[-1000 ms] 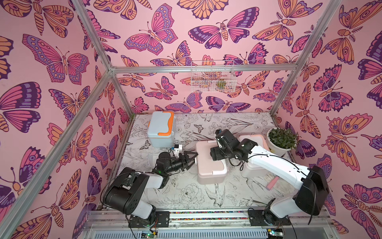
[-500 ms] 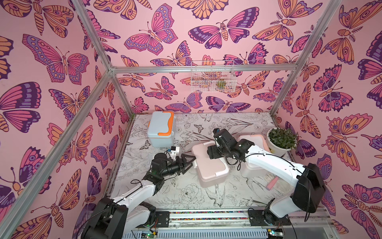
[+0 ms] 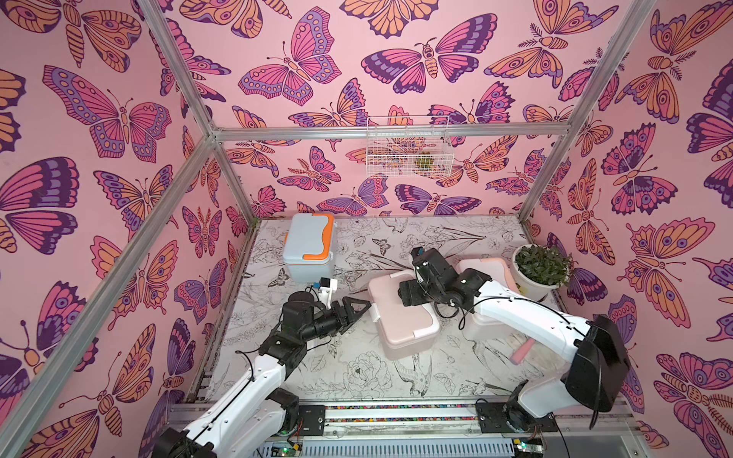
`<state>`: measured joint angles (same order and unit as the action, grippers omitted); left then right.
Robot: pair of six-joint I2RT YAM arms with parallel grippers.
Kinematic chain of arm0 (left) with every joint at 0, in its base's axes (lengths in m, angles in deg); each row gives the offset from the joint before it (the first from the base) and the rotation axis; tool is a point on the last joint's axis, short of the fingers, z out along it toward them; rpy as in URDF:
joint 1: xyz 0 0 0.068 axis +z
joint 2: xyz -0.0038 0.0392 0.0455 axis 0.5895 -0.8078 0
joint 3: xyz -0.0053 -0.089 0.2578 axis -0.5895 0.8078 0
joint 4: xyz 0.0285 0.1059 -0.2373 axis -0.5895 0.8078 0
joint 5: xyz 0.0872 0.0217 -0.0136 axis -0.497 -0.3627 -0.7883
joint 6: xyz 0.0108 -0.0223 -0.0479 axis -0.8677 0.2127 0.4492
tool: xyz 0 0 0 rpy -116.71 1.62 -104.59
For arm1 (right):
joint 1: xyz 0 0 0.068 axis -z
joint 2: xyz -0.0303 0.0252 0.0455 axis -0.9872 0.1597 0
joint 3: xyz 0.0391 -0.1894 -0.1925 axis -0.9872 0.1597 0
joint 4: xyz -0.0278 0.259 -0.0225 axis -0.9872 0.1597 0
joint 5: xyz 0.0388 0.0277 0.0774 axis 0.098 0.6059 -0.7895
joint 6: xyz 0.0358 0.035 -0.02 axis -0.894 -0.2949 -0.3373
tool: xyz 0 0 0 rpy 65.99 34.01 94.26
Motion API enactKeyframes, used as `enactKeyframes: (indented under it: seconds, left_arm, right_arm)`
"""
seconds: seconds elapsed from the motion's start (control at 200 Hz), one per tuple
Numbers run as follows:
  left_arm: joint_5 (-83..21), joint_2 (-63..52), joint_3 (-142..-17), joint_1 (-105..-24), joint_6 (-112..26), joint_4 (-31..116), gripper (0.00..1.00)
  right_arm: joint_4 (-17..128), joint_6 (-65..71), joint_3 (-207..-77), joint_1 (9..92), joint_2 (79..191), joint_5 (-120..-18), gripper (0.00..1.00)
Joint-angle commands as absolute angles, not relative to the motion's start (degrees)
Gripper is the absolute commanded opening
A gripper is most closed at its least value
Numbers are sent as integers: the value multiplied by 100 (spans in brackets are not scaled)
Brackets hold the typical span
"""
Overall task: Open first aid kits and take out gauze
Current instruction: Open the fastener of the first aid kit.
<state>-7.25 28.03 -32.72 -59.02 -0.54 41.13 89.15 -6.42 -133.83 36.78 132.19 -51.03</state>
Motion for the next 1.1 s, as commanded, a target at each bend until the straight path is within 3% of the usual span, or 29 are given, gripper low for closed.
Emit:
enactKeyframes:
  seconds: [0.0, 0.195, 0.336, 0.791, 1.092]
  left_arm:
    - [-1658, 2772, -3828, -6277, -1123, 5918, 78]
    - [-2647, 2132, -4567, -6978, -1639, 6788, 89]
    - [-3102, 1671, -4898, -7189, -1868, 7177, 91]
    - [-3912, 2187, -4382, -7161, -1639, 7683, 85]
    - [-3386, 2552, -4583, -7138, -1518, 7675, 77]
  right_arm:
    - [10287, -494, -13067, 3633, 13189, -5068, 89]
    - [10274, -477, -12994, 3633, 13065, -5090, 94]
    - [10210, -468, -12898, 3632, 13129, -5122, 94]
    - [10153, -451, -12782, 3629, 13145, -5138, 94]
    - [10227, -471, -12752, 3634, 12892, -5152, 94]
